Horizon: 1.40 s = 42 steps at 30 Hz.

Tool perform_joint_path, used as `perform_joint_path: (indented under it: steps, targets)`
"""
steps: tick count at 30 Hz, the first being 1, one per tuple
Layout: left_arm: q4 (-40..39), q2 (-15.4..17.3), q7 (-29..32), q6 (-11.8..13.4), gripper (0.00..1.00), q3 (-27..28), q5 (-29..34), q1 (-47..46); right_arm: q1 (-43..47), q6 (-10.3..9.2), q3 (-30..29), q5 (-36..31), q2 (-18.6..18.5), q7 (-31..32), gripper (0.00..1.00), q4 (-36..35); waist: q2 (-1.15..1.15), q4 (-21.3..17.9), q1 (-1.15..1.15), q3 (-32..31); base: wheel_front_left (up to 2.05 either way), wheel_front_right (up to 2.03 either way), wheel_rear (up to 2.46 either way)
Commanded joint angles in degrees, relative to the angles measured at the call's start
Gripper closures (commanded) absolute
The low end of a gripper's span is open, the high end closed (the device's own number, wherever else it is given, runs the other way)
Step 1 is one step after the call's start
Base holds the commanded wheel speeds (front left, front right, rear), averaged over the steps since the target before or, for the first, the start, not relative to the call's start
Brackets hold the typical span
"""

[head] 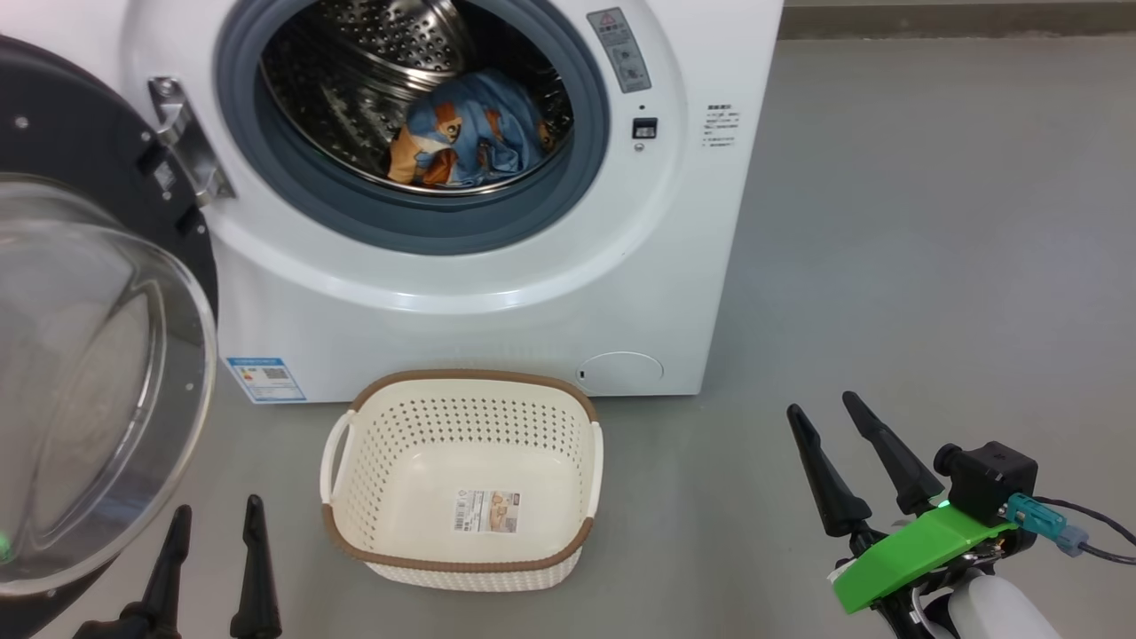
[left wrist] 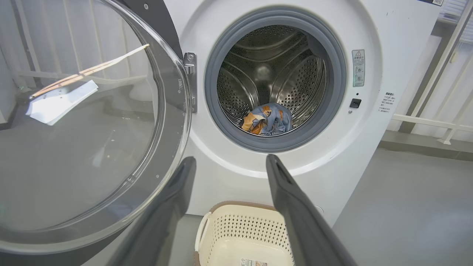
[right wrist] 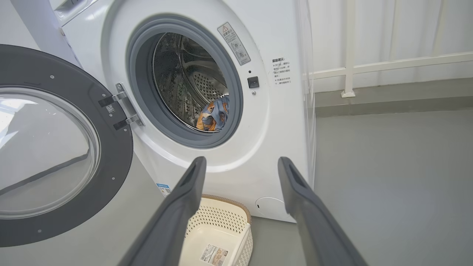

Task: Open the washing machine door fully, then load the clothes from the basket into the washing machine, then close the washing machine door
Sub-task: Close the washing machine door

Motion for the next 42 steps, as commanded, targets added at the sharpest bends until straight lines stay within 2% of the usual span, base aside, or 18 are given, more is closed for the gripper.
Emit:
perform_joint_path:
  steps: [1,20,42]
  targets:
    - [-1.16,0.69,-0.47,-0.14,0.0,1.98,0.33,-1.03,0.19,0.09,1.55,0.23,-0.44,-0.68,0.0,-1.18,0.0,0.88,0.0,-0.39,0.0,0.0,0.0]
    - [-1.59,0.69,-0.47,1.98,0.0,1.16,0.03,0.43,0.52,0.09,2.46,1.65,-0.36,-0.68,0.0,-0.76,0.0,9.84,0.0,-0.9,0.0,0.0,0.0]
    - [-1.22,0.69,-0.47,2.38,0.0,1.02,0.72,0.86,1.43,0.09,2.69,1.82,0.37,-0.68,0.0,-0.46,0.0,21.55,0.0,-2.65,0.0,0.0,0.0]
